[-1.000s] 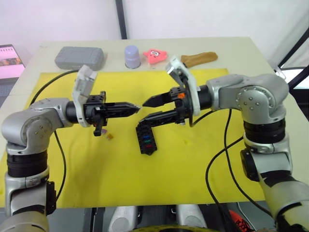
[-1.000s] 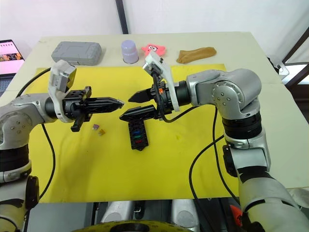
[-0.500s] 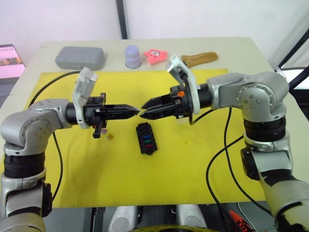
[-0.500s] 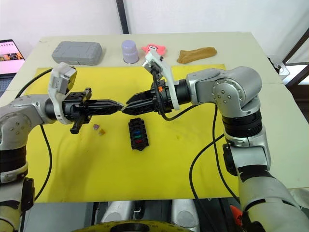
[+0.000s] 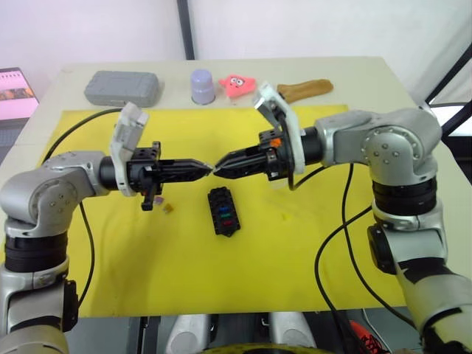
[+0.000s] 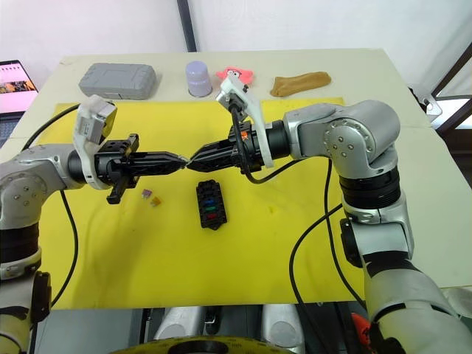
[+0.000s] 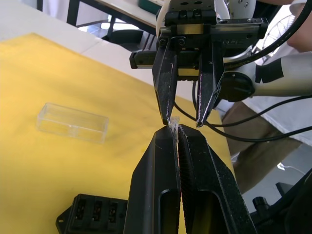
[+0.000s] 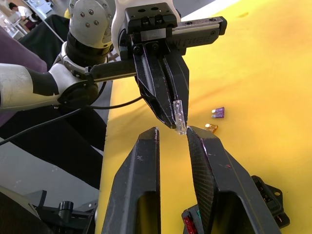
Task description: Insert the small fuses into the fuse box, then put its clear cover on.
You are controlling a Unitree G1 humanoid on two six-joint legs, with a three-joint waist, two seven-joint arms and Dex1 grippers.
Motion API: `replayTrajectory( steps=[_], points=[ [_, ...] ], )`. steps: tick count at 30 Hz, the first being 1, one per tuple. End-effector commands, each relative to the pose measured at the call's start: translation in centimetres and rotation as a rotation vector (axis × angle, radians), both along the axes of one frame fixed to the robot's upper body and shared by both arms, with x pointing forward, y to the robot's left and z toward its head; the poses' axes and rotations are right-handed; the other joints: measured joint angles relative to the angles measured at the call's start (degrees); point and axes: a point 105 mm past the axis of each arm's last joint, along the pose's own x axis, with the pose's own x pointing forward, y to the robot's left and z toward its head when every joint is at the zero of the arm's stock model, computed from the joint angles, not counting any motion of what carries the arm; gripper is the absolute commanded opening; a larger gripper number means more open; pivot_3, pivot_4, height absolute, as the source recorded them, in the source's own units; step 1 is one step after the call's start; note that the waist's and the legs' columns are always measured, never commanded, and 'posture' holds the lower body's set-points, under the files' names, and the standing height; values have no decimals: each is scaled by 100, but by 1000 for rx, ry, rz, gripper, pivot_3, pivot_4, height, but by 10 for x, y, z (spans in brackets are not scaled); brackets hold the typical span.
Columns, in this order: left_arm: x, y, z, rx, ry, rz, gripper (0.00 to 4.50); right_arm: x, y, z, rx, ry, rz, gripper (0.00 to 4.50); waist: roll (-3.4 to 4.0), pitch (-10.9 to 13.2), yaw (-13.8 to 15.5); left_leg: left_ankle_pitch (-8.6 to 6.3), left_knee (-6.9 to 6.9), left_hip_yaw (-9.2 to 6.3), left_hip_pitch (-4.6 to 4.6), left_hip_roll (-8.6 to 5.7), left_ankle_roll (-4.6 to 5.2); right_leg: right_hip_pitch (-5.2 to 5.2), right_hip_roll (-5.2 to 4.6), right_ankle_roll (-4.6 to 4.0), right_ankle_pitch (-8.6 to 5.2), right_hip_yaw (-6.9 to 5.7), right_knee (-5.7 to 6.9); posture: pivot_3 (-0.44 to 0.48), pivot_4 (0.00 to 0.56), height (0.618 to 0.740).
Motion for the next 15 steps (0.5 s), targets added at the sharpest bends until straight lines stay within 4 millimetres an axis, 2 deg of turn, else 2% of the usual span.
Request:
replayTrajectory(
  steps=[1,15],
  points=[
    [-2,-1,9,-10,-35,-18,0,-6,4,7,11,-41,33,948,0,0,0,0,0,0,0,0,0,0,0,0,0,0,0,0,150,731],
    [-5,-2,7,0,-26,-29,0,-7,5,8,14,-55,41,948,0,0,0,0,0,0,0,0,1,0,0,0,0,0,0,0,150,731]
  ],
)
